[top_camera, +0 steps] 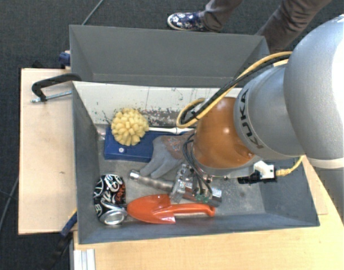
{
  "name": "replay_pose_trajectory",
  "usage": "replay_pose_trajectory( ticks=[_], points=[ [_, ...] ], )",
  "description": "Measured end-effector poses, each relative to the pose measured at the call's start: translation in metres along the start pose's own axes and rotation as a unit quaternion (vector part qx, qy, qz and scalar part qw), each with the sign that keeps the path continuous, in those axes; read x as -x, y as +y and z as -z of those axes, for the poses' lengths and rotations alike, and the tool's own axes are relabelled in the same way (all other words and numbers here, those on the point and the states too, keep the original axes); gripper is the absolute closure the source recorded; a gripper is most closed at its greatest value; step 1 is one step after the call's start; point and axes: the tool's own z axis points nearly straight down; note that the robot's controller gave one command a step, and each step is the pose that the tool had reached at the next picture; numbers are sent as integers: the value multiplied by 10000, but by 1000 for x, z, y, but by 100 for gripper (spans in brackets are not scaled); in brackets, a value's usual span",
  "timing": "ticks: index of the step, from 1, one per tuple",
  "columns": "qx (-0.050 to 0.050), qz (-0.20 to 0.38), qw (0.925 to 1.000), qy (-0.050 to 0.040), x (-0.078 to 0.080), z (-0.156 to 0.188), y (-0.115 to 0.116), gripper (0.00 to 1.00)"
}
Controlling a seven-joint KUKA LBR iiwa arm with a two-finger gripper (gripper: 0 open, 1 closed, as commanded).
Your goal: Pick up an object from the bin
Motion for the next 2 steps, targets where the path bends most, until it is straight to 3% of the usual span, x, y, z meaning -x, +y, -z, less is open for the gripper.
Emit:
replay_pose_trajectory(
  ticks=[2],
  points=[
    [-9, 5, 10000, 27, -2, 22, 0, 100]
  ],
)
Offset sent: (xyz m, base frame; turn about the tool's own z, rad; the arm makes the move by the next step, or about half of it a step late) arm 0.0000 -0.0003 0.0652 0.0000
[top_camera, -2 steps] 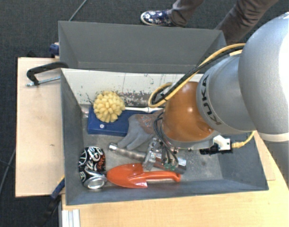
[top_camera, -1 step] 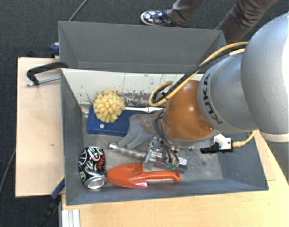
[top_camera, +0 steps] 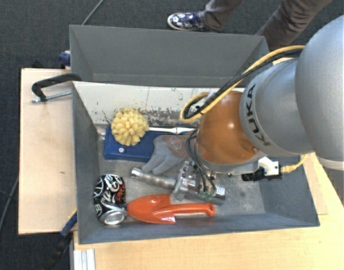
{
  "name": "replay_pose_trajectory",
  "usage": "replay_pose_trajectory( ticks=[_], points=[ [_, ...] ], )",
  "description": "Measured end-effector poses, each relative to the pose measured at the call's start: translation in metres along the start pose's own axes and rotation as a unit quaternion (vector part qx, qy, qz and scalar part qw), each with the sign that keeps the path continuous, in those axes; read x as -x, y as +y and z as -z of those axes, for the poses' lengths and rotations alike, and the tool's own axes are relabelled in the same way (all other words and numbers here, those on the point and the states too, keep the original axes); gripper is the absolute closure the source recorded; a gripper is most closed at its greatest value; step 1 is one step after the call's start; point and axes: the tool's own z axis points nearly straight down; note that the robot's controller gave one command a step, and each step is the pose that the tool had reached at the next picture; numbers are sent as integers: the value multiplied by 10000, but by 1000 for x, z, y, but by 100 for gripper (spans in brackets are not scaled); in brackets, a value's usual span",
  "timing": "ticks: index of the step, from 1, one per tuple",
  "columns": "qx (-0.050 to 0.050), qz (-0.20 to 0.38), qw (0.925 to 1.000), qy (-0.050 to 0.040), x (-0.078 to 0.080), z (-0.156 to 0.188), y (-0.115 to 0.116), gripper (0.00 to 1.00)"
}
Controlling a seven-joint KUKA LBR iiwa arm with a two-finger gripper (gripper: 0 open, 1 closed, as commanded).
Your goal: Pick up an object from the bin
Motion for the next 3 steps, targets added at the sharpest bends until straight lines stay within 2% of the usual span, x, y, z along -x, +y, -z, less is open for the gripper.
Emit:
replay_pose_trajectory(
  ticks=[1, 3],
  points=[
    [26, 2, 10000, -51, 2, 19, 1, 100],
    [3, 5, 10000, 3, 0, 38, 0, 100]
  ],
)
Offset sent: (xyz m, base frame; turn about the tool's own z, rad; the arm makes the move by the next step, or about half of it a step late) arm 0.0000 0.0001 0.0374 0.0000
